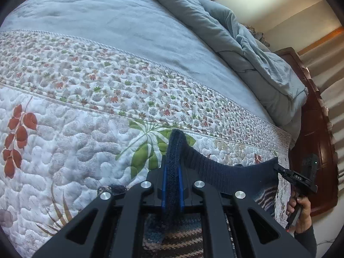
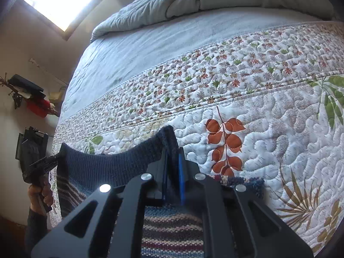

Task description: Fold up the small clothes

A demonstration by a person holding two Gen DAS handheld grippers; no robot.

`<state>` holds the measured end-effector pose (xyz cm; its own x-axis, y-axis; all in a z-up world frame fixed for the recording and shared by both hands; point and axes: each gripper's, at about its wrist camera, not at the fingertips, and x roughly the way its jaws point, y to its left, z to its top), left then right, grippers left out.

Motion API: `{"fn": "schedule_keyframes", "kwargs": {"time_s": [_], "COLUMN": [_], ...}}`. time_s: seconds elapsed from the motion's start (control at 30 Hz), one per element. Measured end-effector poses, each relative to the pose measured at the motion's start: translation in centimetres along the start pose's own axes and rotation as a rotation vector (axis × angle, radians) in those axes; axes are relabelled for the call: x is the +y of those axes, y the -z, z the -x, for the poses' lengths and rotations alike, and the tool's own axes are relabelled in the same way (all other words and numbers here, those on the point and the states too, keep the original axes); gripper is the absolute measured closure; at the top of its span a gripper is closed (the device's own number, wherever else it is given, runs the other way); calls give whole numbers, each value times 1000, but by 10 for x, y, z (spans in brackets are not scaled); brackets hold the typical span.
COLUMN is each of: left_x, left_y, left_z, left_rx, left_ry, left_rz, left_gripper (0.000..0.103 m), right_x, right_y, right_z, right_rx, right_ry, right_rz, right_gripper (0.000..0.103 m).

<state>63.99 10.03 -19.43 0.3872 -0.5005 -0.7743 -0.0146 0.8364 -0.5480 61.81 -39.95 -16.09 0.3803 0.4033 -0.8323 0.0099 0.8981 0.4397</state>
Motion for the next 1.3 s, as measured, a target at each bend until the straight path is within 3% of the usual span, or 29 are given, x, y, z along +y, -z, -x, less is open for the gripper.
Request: {"fn": "schedule_keyframes", "kwargs": {"time_s": [0.23, 0.5, 0.63, 0.67, 0.7, 0.73, 0.77, 0.83, 0.9, 0.97, 1.1, 1.3], "left_x": [20, 26, 25, 24, 25, 24, 23, 15, 11, 8, 8, 29], "left_y": [2, 3, 6, 6, 6, 5, 4, 4, 9, 22, 87, 172], "left_z": [-38, -46, -51, -50, -45, -38, -30, 3, 35, 62, 105, 115], "left_rx": [54, 65, 88, 97, 99, 85, 70, 0, -32, -40, -37, -14], "left_ry": [-41, -41, -68, -60, -47, -41, -35, -33, 15, 31, 63, 14], "left_rz": [47, 51, 36, 45, 66, 73, 72, 34, 19, -4, -65, -110], "left_gripper": [95, 95, 93, 90, 87, 77, 58, 41, 40, 40, 36, 36], "right_x": [-12, -26, -33, -35, -37, -38, -36, -30, -29, -27, -35, -78], "right_y": [-3, -3, 4, 5, 7, 7, 10, 13, 26, 44, 96, 170], "right_z": [-26, -44, -64, -66, -62, -58, -48, -30, -6, 16, 67, 109], "right_rx": [31, 49, 102, 107, 88, 69, 38, 14, -3, -14, -41, -52], "right_ry": [14, 40, 73, 69, 55, 41, 43, 31, -28, -63, -122, -146], "right_rz": [-30, -62, -88, -103, -125, -136, -129, -104, -110, -88, -59, -141], "right_gripper": [95, 95, 91, 89, 77, 58, 50, 51, 53, 58, 59, 59]}}
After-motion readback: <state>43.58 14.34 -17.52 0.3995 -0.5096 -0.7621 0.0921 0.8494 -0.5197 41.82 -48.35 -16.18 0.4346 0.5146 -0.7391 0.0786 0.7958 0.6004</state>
